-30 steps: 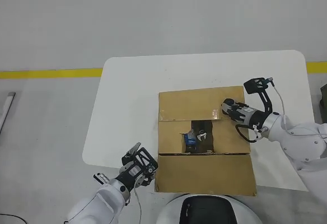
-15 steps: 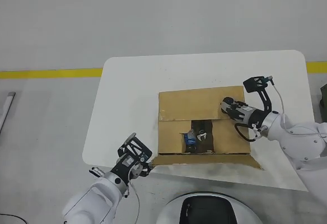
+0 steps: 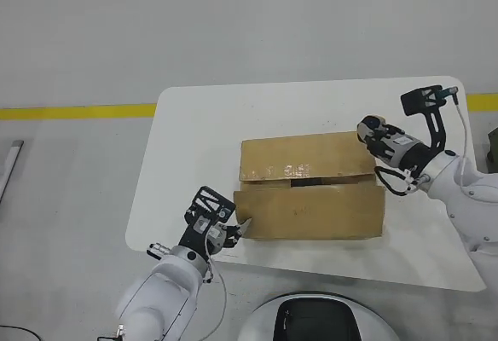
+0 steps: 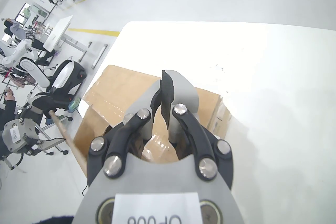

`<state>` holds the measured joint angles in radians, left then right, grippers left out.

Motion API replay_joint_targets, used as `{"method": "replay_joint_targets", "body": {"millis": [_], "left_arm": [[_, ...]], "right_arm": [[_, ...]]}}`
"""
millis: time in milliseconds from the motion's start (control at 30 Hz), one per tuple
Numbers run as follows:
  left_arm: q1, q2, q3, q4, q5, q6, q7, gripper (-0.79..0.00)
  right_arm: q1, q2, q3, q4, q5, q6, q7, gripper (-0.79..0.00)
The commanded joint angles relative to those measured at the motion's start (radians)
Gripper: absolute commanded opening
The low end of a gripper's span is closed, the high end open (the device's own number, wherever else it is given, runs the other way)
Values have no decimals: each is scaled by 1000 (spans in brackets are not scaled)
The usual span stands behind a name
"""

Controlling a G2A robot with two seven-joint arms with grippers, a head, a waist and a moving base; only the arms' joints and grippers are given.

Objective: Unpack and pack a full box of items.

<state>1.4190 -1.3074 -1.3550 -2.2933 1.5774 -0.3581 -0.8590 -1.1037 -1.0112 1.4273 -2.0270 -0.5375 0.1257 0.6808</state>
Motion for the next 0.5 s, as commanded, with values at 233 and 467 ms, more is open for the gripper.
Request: {"method": "replay_joint_targets", "body": {"millis": [233,467], "left_arm": [[-29,-4,63,57,67,72,-45,0],[-31,-5,77,73,75,91,-47,0]], "right_arm": [[-47,-1,-28,-45,-39,-22,10,-754],[-96,-4,-115,-42,-186,-30,-14,-785]]}}
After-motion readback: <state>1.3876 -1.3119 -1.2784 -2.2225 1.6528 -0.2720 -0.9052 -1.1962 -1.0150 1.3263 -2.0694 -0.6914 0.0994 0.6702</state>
